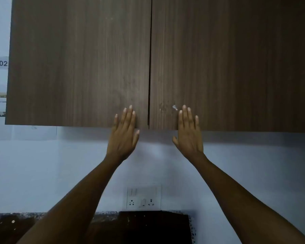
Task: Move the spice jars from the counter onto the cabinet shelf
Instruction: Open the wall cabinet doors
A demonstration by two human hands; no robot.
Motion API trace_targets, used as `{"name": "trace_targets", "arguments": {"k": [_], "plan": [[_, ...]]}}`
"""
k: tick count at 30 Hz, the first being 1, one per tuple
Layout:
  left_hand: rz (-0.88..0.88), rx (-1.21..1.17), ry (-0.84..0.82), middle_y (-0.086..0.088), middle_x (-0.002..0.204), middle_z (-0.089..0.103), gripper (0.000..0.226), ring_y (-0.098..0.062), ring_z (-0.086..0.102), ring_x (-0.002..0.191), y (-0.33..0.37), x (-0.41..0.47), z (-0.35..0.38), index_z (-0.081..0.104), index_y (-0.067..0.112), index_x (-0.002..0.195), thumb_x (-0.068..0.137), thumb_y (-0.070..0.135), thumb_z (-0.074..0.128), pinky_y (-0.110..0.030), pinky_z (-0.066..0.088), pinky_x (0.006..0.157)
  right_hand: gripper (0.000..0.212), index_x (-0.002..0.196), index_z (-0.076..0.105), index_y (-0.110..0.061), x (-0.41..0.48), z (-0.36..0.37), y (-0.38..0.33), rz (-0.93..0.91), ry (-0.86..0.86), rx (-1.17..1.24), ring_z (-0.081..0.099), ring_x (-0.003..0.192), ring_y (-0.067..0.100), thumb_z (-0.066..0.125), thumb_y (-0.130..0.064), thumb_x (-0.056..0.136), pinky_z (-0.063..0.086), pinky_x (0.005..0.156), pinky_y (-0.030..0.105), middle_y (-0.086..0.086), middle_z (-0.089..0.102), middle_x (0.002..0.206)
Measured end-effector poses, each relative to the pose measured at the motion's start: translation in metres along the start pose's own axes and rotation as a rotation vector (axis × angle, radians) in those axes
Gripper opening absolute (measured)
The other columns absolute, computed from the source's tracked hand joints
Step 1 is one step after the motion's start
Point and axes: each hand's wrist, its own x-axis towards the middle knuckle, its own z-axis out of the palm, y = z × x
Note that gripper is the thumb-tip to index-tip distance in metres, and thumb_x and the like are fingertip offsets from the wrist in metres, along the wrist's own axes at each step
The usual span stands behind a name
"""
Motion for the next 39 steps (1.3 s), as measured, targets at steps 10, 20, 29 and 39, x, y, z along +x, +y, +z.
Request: {"name": "trace_targets", "arguments": {"k": [10, 20, 29, 39], "plan": [[0.064, -0.064, -0.004, -0.015, 0.155, 0.008, 0.063, -0.022, 0.002, 0.144, 0.03, 0.025, 0.018, 0.013, 0.001, 0.146, 0.096, 0.037, 0.024, -0.04, -0.001, 0.116, 0.099, 0.142, 0.018, 0.002, 0.029, 0.012, -0.016, 0.049, -0.004, -0.057, 0.024, 0.14, 0.032, 0.079, -0.015, 0.066, 0.02, 0.11, 0.045, 0.021, 0.025, 0.15], [-0.181, -0.514, 0.03, -0.01, 0.157, 0.006, 0.07, -0.017, -0.001, 0.143, 0.062, 0.044, -0.012, 0.003, 0.008, 0.148, 0.094, 0.048, 0.022, -0.036, 0.0, 0.118, 0.094, 0.142, 0.022, 0.005, 0.018, -0.017, -0.015, 0.058, 0.007, 0.0, 0.015, 0.14, 0.032, 0.077, -0.004, 0.067, 0.025, 0.109, 0.044, 0.022, 0.022, 0.151], [-0.463, -1.045, 0.082, -0.005, 0.152, 0.029, 0.075, -0.017, 0.034, 0.135, 0.133, 0.064, -0.083, 0.006, 0.016, 0.15, 0.093, 0.033, 0.052, -0.032, 0.029, 0.11, 0.094, 0.139, 0.025, 0.004, -0.004, -0.071, 0.016, 0.026, 0.141, 0.195, 0.03, 0.137, 0.033, 0.081, -0.006, 0.064, 0.033, 0.105, 0.04, 0.022, 0.032, 0.147], [-0.398, -0.992, 0.217, -0.004, 0.136, 0.052, 0.062, -0.02, 0.053, 0.12, 0.193, 0.057, -0.148, 0.029, 0.016, 0.146, 0.092, 0.026, 0.057, -0.041, 0.049, 0.097, 0.092, 0.142, 0.024, 0.003, -0.031, -0.135, 0.059, 0.072, 0.177, 0.369, 0.027, 0.139, 0.027, 0.078, -0.014, 0.07, 0.05, 0.095, 0.037, 0.019, 0.028, 0.15]]}}
